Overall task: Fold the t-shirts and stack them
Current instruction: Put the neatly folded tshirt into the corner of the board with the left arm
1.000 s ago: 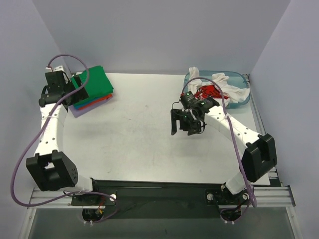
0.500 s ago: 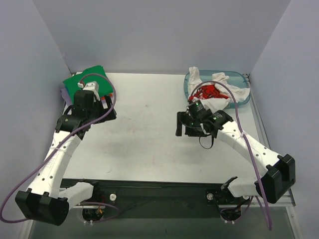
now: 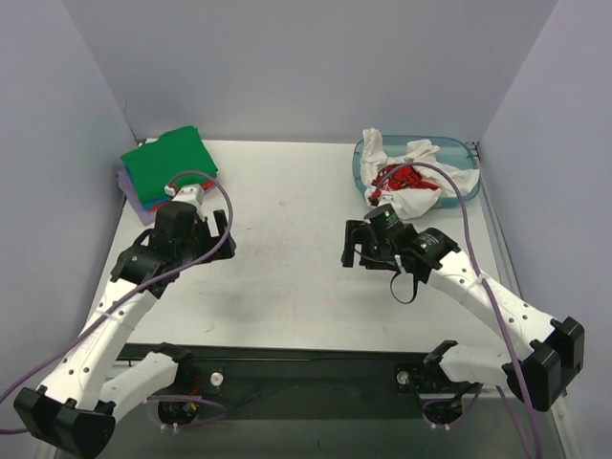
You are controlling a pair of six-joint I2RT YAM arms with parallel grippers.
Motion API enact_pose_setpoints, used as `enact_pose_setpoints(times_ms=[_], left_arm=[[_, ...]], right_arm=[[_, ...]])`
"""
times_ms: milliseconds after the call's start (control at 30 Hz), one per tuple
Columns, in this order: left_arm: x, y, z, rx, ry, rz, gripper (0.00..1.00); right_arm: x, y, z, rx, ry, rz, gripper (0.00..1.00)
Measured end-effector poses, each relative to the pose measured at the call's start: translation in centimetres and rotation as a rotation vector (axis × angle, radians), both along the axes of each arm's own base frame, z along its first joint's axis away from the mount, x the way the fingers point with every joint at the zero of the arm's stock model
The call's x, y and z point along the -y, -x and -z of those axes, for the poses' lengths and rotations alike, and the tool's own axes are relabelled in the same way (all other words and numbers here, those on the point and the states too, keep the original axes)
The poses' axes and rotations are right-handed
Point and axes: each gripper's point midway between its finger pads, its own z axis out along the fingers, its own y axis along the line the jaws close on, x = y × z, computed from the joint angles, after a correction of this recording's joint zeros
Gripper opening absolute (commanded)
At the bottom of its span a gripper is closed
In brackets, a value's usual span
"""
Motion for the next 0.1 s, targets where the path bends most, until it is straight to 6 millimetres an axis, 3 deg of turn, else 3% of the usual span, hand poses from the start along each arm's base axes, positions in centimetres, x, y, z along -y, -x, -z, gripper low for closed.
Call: enact_pose_setpoints(times_ms=[100], left_arm=[[-0.23, 0.15, -0.08, 0.006, -0.005, -0.005, 0.97]], right_arm=[[0.18, 0.27, 0.19, 0.002, 0.003, 0.008, 0.80]])
